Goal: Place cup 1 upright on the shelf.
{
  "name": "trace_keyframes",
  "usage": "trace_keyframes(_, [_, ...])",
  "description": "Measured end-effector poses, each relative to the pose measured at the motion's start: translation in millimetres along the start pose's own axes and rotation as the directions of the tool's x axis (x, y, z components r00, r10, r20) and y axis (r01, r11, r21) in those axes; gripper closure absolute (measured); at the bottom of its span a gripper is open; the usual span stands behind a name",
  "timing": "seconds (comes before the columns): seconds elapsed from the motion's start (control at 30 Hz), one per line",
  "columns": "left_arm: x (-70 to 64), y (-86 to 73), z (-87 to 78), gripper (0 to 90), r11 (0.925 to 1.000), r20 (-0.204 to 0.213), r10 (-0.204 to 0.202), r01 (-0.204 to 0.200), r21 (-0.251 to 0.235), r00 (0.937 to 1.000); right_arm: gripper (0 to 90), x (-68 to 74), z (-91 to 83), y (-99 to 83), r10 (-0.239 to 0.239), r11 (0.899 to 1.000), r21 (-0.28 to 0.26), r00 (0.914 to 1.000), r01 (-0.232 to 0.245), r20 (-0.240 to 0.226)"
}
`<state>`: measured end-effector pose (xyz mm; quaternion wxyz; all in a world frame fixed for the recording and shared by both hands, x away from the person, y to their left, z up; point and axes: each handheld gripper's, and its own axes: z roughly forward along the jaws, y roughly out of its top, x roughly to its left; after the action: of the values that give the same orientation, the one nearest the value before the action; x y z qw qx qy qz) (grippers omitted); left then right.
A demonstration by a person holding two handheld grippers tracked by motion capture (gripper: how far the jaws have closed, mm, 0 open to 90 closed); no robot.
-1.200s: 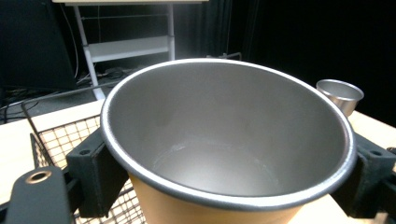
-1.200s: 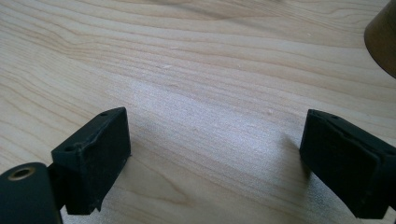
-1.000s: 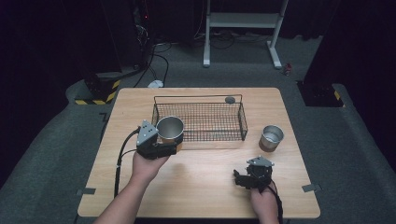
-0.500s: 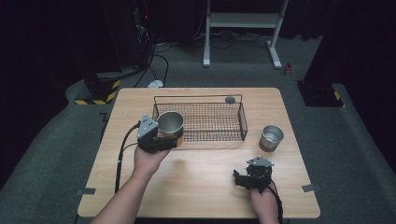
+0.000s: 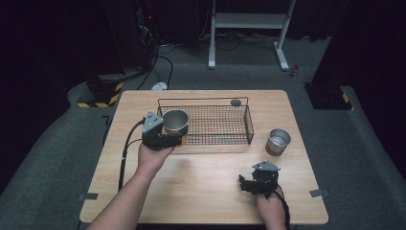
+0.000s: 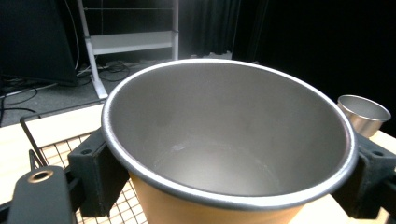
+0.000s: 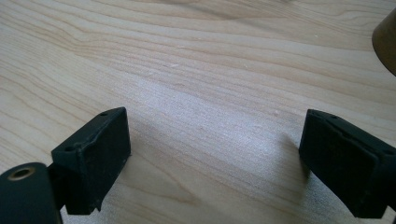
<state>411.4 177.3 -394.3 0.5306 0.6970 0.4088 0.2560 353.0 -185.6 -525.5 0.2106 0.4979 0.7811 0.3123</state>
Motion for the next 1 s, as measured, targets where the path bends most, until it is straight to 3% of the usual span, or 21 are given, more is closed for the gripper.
trace_keyframes(0.2, [2.5, 6.4, 8.4, 13.7, 1.0000, -0.006, 0.000, 0.000, -0.004, 1.0000, 9.0, 0.5, -0.2, -0.2, 0.000, 1.000, -0.001, 1.0000, 0.000, 0.000])
trace_keyframes(0.63, [-1.6, 17.4, 28.2, 13.7, 0.9991, -0.027, 0.042, -0.041, 0.012, 0.9988, 8.8, 0.2, -0.1, -0.1, -0.002, 1.000, 0.000, 1.0000, 0.002, -0.001])
trace_keyframes(0.77, [-0.4, 19.3, 32.4, 13.7, 0.9997, -0.019, 0.022, -0.022, 0.010, 0.9996, 8.8, 0.3, -0.2, 0.0, 0.000, 1.000, 0.002, 1.0000, 0.000, -0.002])
trace_keyframes(0.9, [0.4, 20.9, 36.0, 13.7, 0.9995, -0.031, 0.029, -0.028, 0.016, 0.9991, 8.8, 0.3, 0.1, 0.4, -0.004, 1.000, 0.002, 1.0000, 0.004, -0.007])
trace_keyframes(1.0, [2.8, 22.4, 39.4, 13.7, 0.9999, -0.026, 0.003, -0.003, 0.012, 0.9997, 8.8, 0.3, 0.1, 0.4, -0.004, 1.000, 0.002, 1.0000, 0.004, -0.007])
